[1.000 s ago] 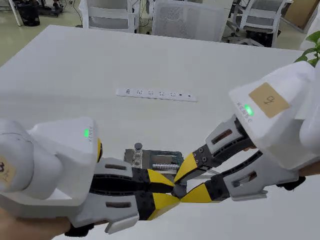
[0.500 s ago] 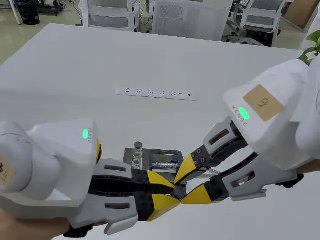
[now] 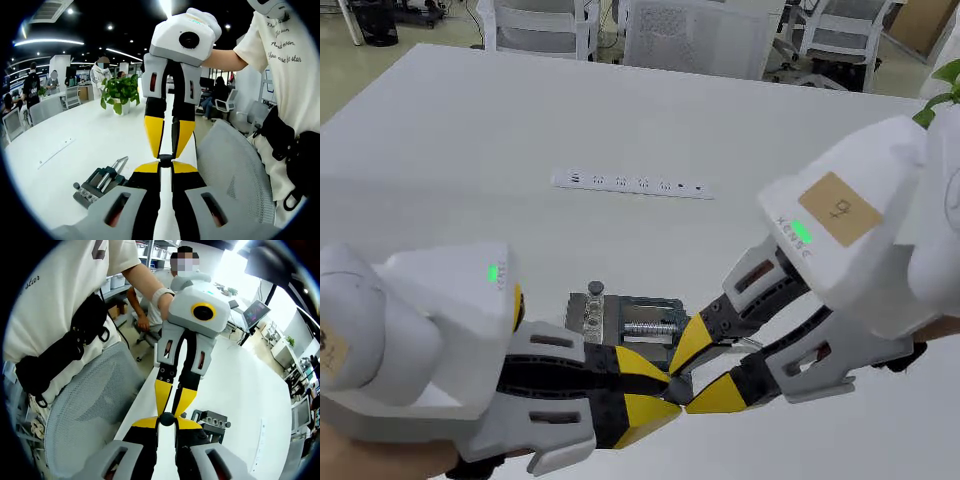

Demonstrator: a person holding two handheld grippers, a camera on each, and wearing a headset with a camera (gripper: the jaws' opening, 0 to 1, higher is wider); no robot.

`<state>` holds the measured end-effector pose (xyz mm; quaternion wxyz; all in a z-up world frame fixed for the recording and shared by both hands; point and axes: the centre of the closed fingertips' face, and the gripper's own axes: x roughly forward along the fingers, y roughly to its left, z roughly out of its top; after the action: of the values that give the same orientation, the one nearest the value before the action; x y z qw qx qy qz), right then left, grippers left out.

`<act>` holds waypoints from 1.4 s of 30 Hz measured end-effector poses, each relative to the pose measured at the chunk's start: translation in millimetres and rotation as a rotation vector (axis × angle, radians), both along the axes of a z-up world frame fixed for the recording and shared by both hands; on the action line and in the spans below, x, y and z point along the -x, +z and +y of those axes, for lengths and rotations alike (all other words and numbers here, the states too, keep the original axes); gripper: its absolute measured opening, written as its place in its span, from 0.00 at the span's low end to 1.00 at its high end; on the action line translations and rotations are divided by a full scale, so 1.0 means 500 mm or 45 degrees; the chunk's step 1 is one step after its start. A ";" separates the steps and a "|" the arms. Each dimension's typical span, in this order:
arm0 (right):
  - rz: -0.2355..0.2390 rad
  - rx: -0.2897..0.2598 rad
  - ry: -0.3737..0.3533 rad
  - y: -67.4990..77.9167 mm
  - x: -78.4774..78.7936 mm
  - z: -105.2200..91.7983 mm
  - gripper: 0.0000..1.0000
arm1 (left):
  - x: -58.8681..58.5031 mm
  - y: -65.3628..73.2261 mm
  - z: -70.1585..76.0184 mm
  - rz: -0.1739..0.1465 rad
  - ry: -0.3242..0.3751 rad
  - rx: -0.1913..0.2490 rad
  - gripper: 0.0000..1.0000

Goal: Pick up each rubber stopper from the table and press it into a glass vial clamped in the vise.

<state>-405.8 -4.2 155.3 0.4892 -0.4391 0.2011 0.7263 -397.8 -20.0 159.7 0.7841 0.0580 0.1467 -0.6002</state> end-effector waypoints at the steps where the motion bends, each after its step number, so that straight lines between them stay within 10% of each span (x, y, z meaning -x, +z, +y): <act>1: 0.000 -0.001 -0.001 0.000 0.000 0.001 0.08 | -0.001 0.000 0.001 0.004 0.002 0.003 0.03; 18: 0.049 0.034 -0.008 -0.032 -0.027 0.029 0.07 | -0.023 -0.031 0.041 0.075 0.181 0.099 0.08; 42: -0.117 0.203 0.047 -0.125 -0.223 0.090 0.06 | -0.095 -0.115 0.179 0.080 0.603 -0.045 0.99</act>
<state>-294.5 40.9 92.8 0.4479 -0.5131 0.2275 0.6960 -350.1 69.4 102.1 0.8970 0.0168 0.1909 -0.3983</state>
